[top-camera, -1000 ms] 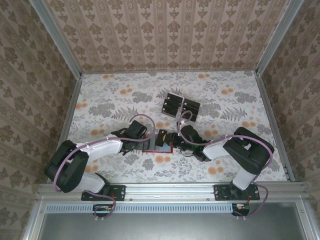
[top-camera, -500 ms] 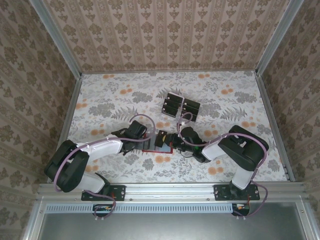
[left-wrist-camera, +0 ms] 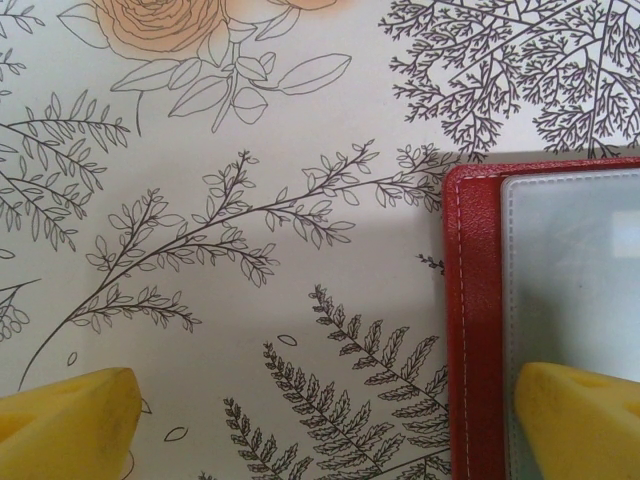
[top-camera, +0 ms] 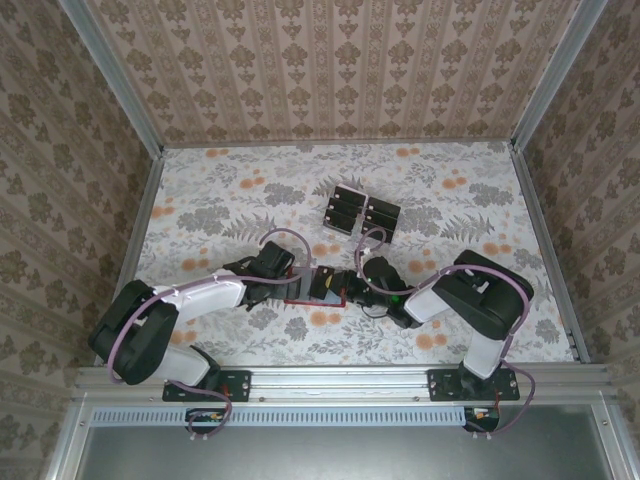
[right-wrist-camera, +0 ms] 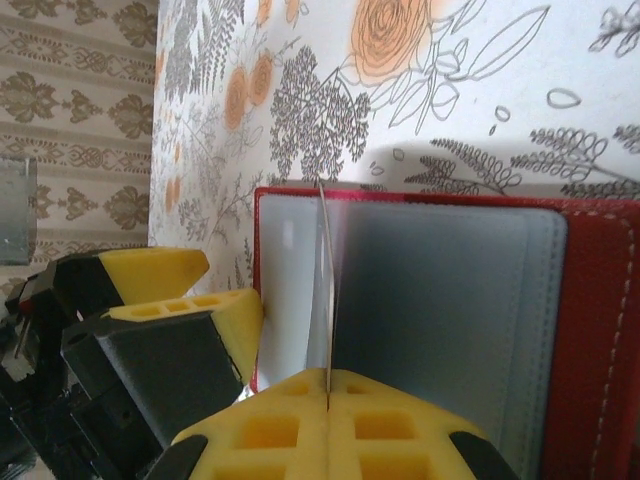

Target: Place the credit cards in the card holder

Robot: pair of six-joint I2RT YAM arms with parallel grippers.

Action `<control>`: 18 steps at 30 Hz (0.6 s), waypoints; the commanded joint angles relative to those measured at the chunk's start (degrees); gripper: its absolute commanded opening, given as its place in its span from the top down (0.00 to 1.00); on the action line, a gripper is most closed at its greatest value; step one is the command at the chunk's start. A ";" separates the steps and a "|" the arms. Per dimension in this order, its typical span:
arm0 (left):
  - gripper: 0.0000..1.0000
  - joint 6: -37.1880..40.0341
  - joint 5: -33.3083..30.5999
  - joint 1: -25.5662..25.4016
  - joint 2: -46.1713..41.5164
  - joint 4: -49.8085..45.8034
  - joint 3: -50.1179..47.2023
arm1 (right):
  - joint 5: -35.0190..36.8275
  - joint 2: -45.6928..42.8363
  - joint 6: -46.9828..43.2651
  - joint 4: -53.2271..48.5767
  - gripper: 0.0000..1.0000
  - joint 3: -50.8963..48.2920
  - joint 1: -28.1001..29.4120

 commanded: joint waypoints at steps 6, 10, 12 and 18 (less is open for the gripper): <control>0.00 -0.87 -1.00 -0.29 1.00 -1.82 -1.60 | -4.04 3.56 0.64 -0.45 1.00 0.93 0.38; 0.00 -0.96 -1.04 -0.35 0.86 -1.82 -1.81 | -4.70 4.26 0.81 -0.25 1.00 1.24 0.35; 0.00 -1.00 -1.02 -0.28 0.87 -1.82 -1.69 | -5.08 4.53 0.74 -0.40 1.00 1.53 0.44; 0.00 -1.07 -1.06 -0.28 0.89 -1.62 -1.83 | -5.96 5.33 0.76 -1.17 1.00 2.49 0.41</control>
